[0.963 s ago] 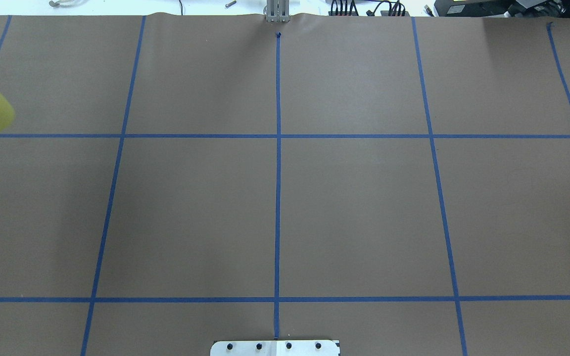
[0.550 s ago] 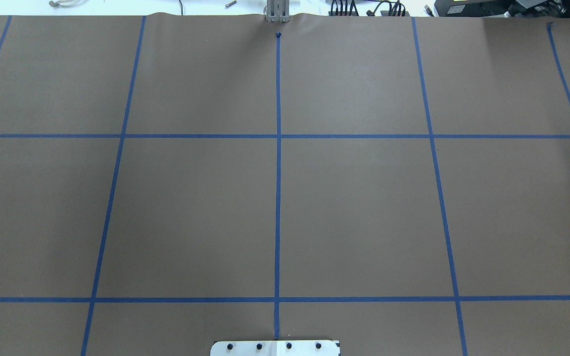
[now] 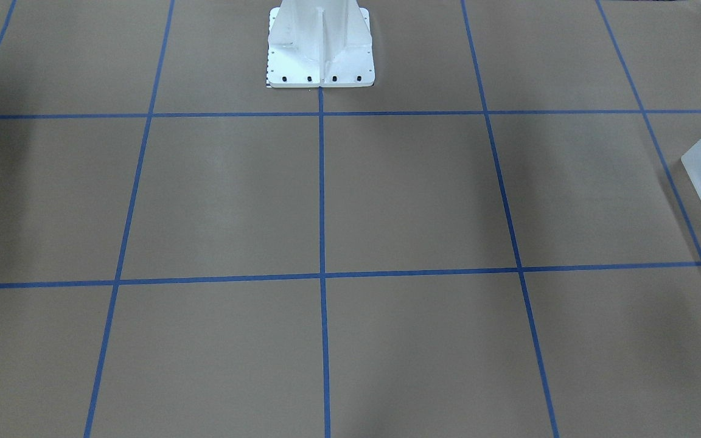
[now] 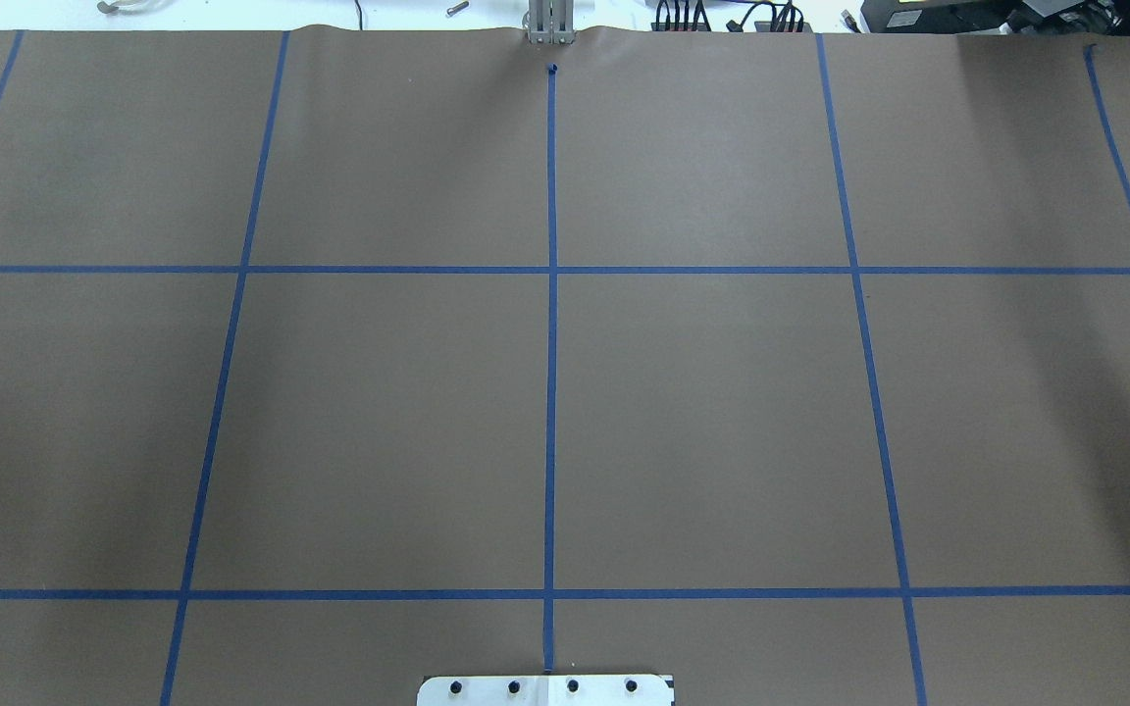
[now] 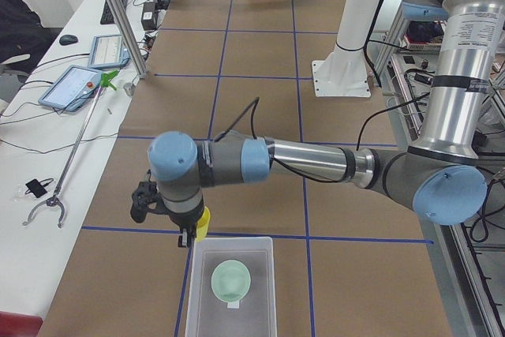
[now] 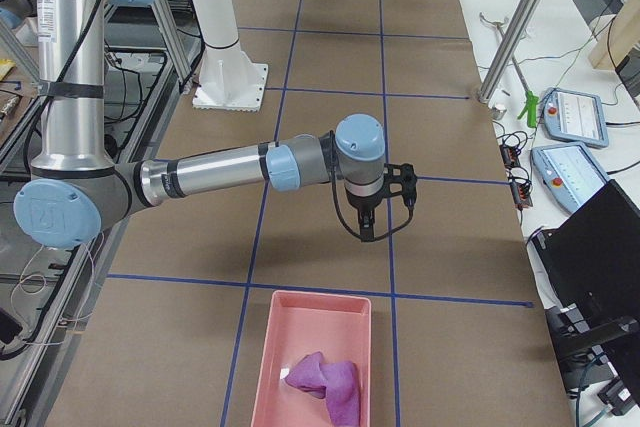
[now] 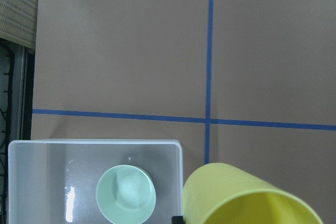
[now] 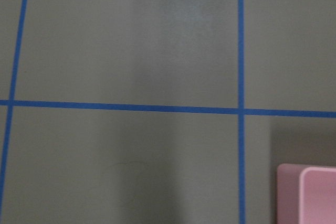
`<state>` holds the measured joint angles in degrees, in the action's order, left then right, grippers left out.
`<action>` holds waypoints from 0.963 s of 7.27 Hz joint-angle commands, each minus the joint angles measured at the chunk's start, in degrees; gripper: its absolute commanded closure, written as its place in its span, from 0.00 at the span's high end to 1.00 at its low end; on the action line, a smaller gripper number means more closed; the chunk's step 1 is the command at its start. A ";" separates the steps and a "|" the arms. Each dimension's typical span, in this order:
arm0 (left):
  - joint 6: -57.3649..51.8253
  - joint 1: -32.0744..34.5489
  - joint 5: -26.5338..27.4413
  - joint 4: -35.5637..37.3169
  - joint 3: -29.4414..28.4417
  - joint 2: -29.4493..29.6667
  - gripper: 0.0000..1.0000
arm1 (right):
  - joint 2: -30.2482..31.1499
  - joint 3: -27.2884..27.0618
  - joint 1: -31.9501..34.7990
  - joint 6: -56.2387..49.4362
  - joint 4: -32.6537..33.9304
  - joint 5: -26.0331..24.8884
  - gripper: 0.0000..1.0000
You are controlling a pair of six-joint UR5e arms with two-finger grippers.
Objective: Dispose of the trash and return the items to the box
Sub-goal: 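Carry the yellow cup to the clear bin with the left gripper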
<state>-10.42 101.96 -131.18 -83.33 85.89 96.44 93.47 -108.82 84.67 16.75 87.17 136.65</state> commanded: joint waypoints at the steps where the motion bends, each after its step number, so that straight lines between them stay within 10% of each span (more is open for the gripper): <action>1: -3.36 2.10 -2.05 -13.75 -12.54 -3.71 0.00 | -0.04 -5.52 -6.86 11.35 0.02 -0.15 1.00; 7: -7.33 3.95 -2.15 -26.05 -33.19 -1.62 0.00 | -1.70 -9.75 -16.11 22.70 -0.24 -2.35 1.00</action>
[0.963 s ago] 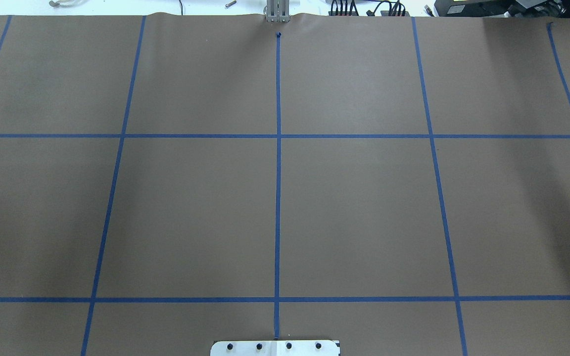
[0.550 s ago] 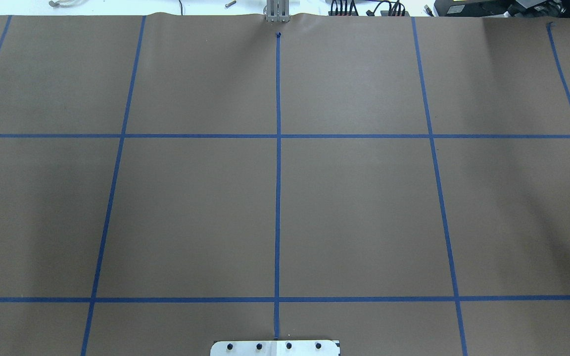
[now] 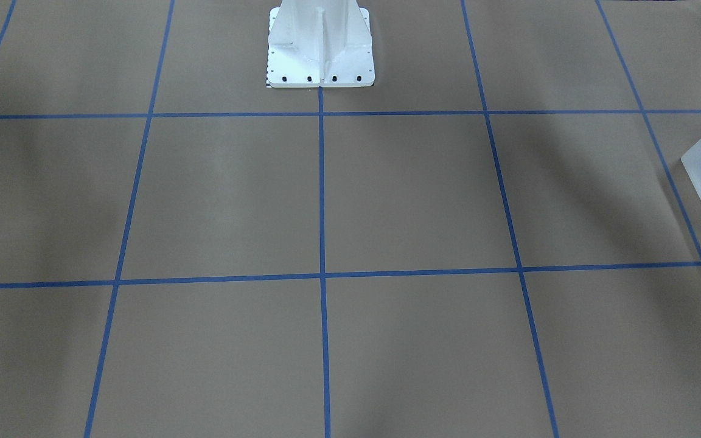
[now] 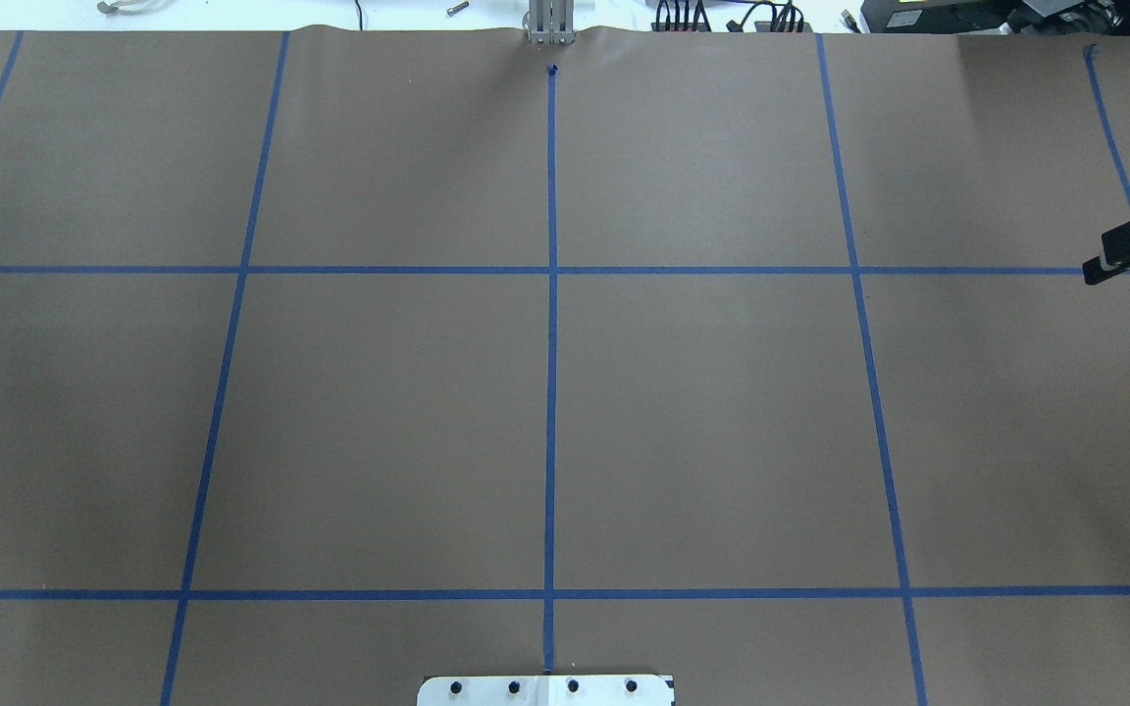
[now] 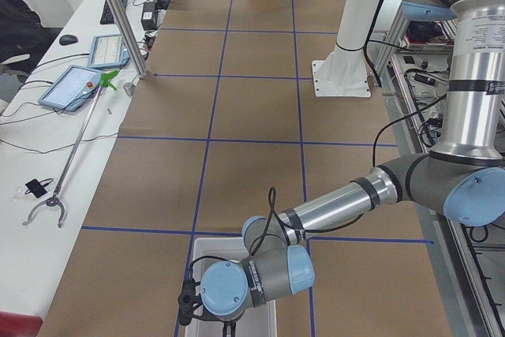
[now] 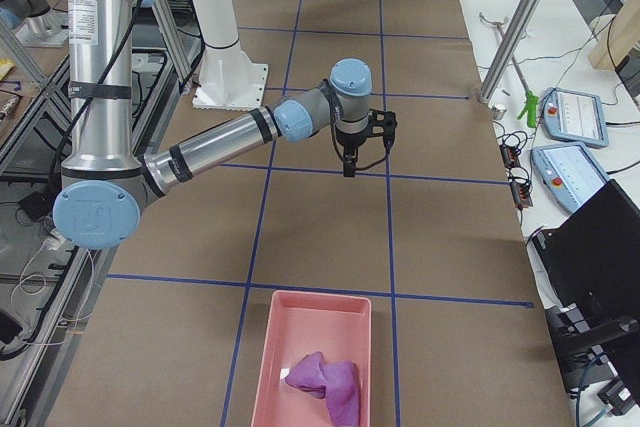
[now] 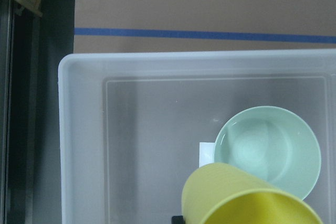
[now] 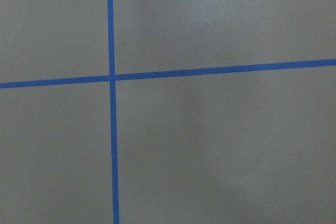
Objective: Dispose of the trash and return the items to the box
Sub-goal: 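Carry the yellow cup to the clear bin with the left gripper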
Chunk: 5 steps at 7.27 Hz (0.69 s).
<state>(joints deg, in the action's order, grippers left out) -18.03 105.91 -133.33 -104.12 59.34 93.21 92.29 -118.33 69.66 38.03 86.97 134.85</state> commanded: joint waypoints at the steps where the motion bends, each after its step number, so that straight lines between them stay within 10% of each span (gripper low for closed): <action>1: 0.10 0.00 0.00 -5.83 -8.61 2.41 0.00 | -0.71 -0.23 -1.54 1.78 -0.04 -0.56 1.00; 4: 0.62 0.00 0.00 -12.65 -14.23 2.67 0.00 | -0.71 -0.67 -2.33 1.78 -0.04 -0.91 1.00; 5: 3.15 0.00 0.00 -13.38 -14.34 2.68 0.45 | -0.62 -1.20 -2.25 1.78 0.04 -1.34 1.00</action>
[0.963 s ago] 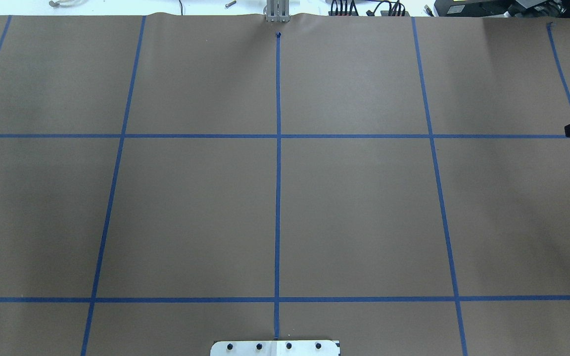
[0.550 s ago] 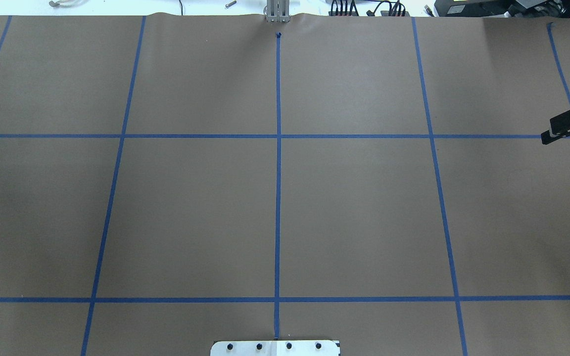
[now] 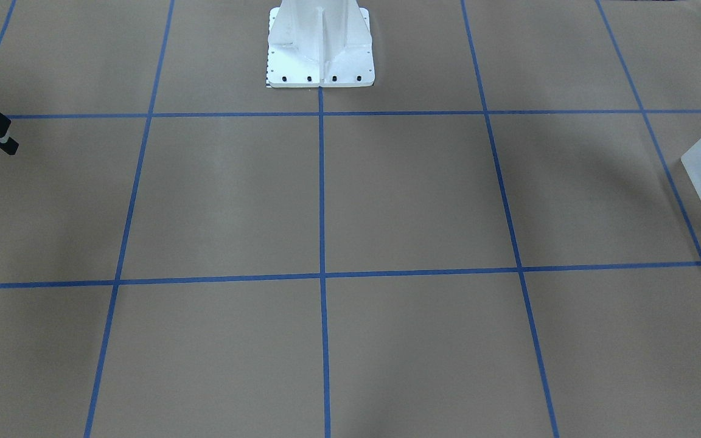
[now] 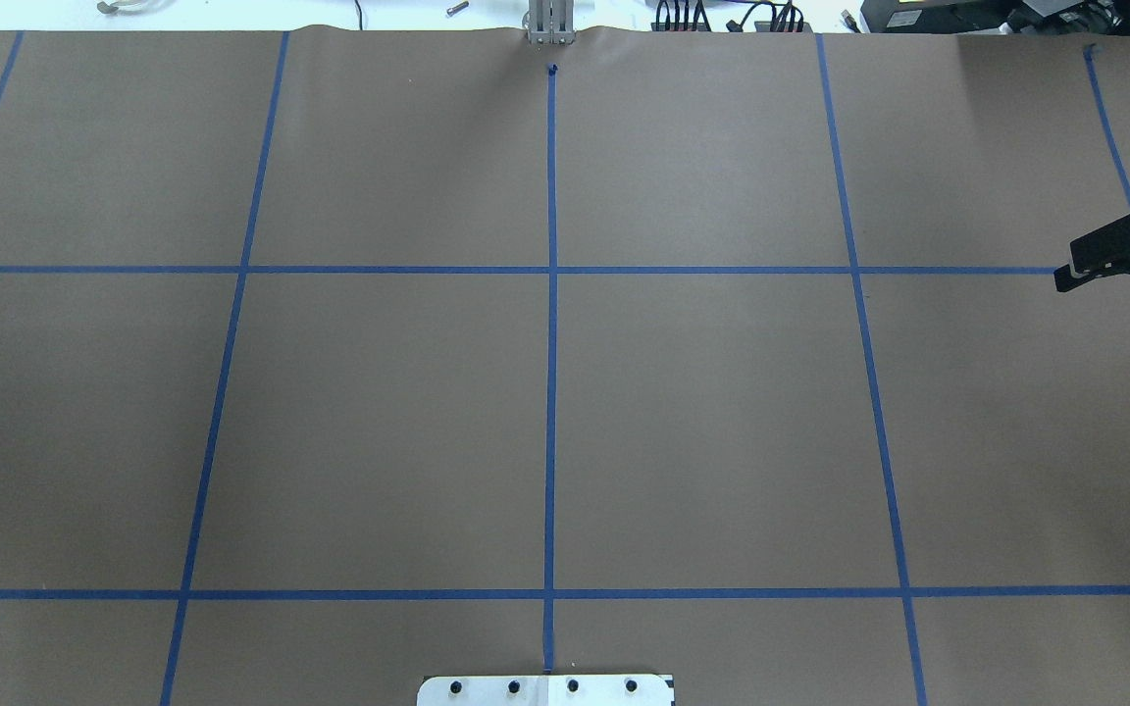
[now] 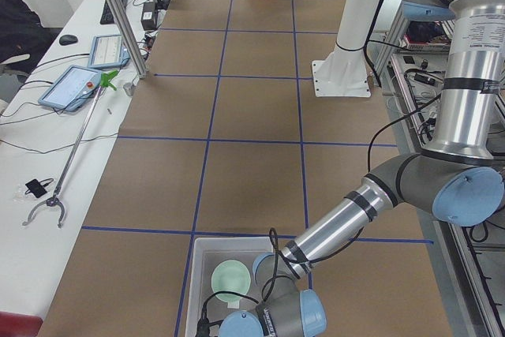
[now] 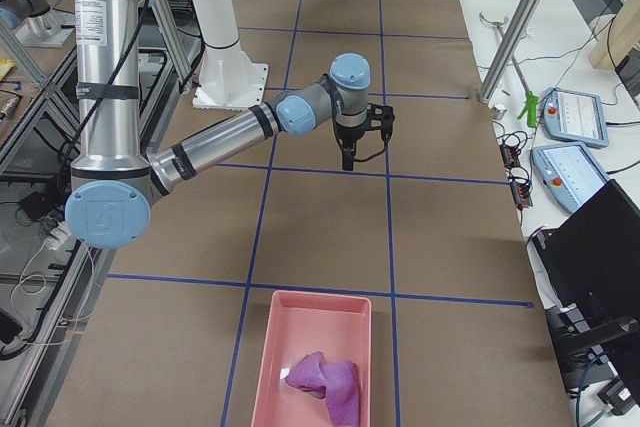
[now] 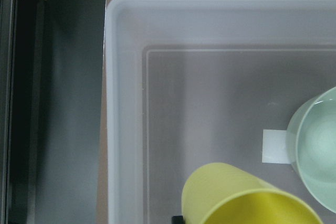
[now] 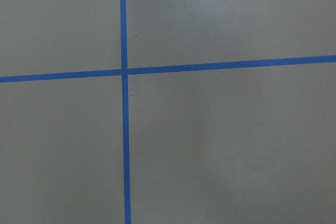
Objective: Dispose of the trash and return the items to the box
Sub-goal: 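Carry the yellow cup to the clear bin with the left gripper, then release the yellow cup into the clear bin beside the bowl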
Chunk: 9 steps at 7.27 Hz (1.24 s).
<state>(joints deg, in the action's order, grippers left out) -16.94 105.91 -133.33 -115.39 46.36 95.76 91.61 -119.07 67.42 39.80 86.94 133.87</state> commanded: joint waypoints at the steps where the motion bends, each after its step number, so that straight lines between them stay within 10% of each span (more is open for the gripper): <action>1: 2.53 0.00 0.00 -3.25 -1.53 0.13 0.98 | 0.06 -0.46 -0.27 0.01 0.07 -0.36 1.00; 5: 2.88 0.17 -4.80 -2.83 2.92 1.70 0.98 | -0.02 -0.64 -0.36 0.01 0.07 -0.62 1.00; 9: 6.66 1.41 -4.23 23.83 32.14 4.08 0.98 | 1.90 -0.29 -0.01 -1.04 -0.02 -0.71 1.00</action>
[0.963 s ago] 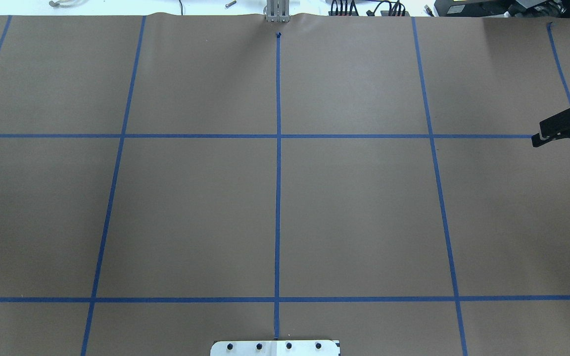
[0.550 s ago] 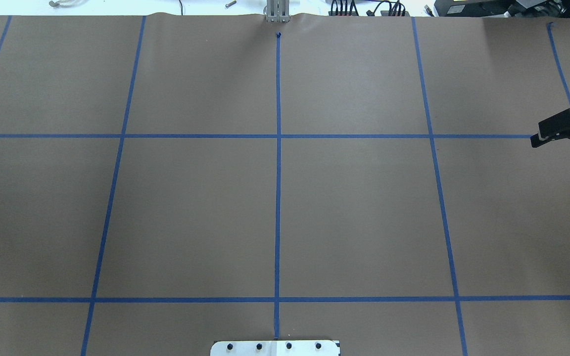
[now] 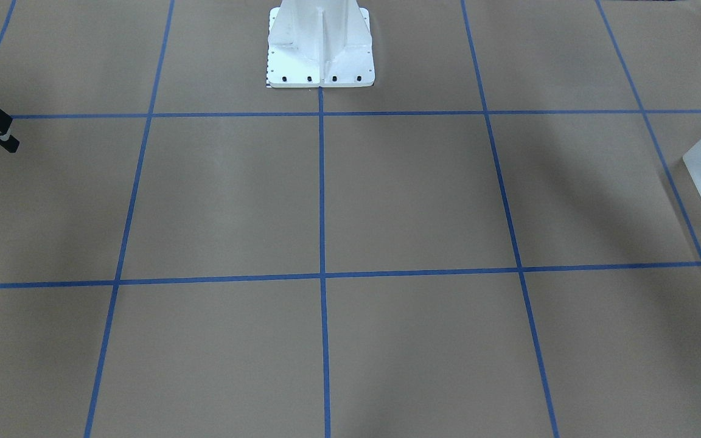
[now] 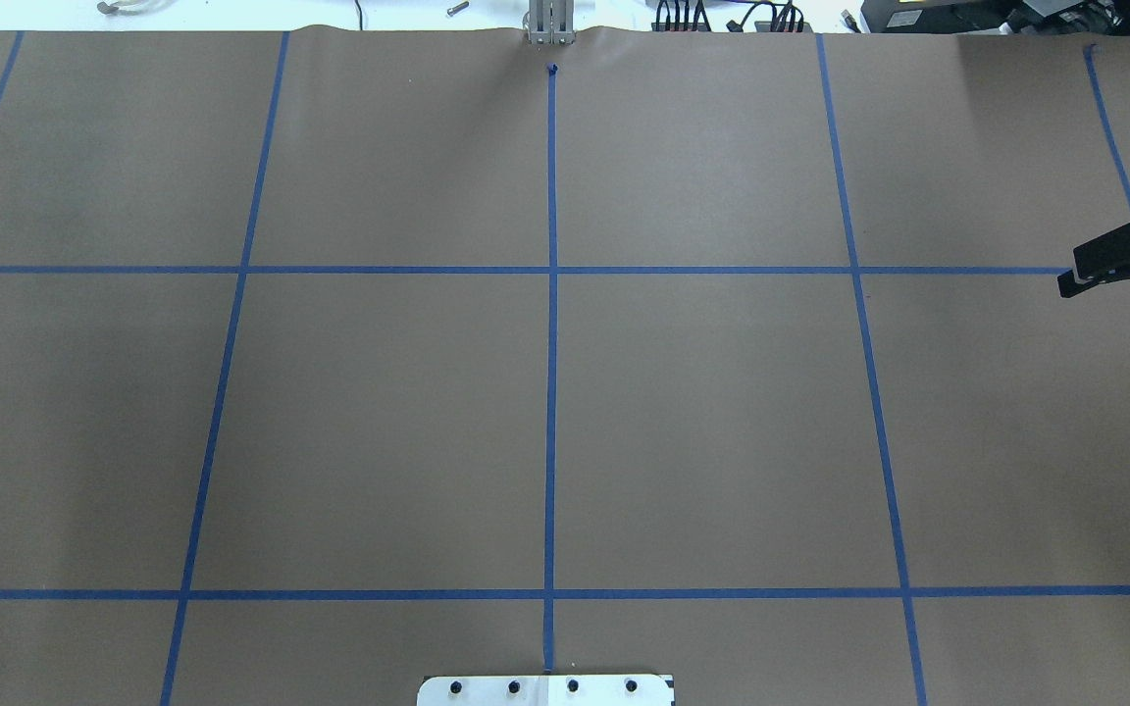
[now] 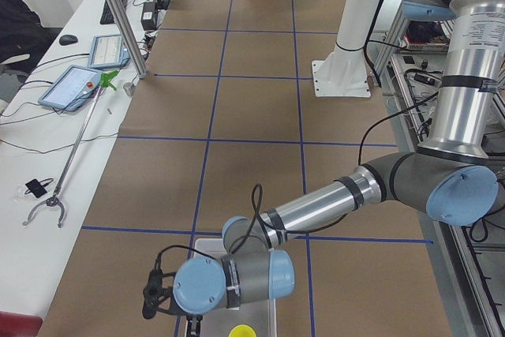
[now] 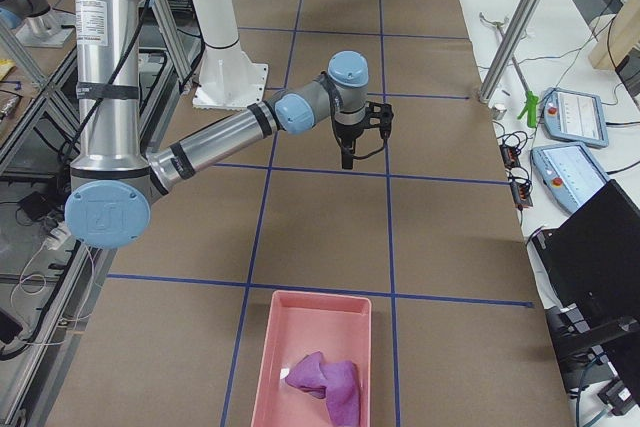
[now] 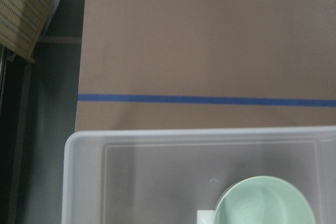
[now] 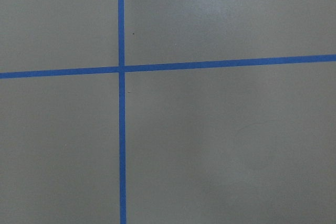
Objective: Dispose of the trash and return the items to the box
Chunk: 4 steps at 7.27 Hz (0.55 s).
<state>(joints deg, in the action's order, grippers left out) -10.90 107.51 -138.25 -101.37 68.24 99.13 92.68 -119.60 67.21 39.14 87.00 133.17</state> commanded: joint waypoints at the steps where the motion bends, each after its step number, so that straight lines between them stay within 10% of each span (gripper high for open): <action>1: 0.53 -0.98 2.44 9.88 15.90 0.02 0.98 | 1.71 0.42 0.72 -0.38 -0.16 -0.02 1.00; 4: 0.61 -7.11 2.19 9.88 23.67 -0.42 0.98 | 2.16 10.31 8.95 -11.02 -0.51 -0.73 1.00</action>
<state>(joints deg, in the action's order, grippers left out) -10.51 103.56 -136.20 -91.70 88.65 98.87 94.85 -114.02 71.90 35.43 86.59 132.28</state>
